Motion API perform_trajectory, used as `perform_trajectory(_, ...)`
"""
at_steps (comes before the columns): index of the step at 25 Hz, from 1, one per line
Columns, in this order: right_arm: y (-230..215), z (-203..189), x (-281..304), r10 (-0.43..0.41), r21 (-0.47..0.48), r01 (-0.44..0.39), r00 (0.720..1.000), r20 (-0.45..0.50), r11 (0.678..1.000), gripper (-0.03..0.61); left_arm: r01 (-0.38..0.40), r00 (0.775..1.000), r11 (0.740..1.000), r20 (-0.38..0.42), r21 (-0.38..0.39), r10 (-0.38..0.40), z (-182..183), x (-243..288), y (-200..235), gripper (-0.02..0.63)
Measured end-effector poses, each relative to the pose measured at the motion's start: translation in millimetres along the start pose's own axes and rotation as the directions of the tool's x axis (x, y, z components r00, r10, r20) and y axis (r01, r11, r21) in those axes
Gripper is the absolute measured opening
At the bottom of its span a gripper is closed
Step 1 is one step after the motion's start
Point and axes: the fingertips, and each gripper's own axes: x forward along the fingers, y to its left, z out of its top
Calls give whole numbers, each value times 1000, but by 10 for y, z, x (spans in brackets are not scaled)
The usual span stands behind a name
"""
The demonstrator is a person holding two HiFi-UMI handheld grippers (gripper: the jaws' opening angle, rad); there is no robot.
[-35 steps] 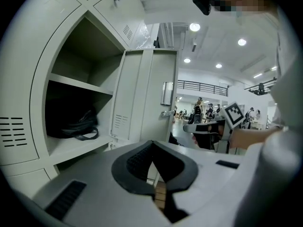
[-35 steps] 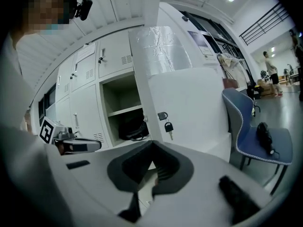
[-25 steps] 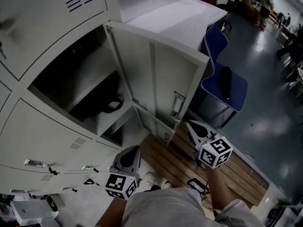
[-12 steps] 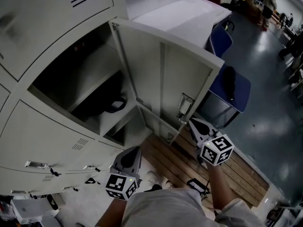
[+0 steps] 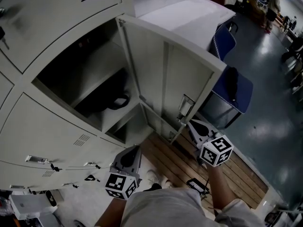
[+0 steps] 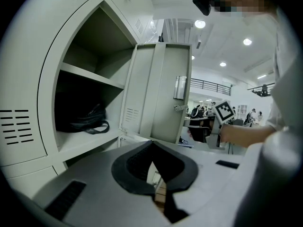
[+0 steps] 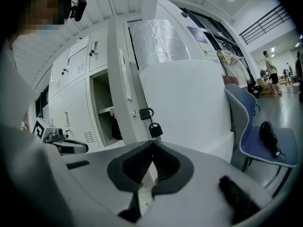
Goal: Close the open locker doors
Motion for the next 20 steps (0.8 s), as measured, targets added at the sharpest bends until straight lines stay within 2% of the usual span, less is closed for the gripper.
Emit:
perform_trajectory(10,355,-164,25,91,-6,-92,995,-38,996,28,-45,999,999,14,-21,46,-69,-187,-7,14)
perform_trajectory(20,738,-233,97,194,-24,-196,979,-68,980,28,-118,992,992,29,-47,120,-164,-484,-13,14)
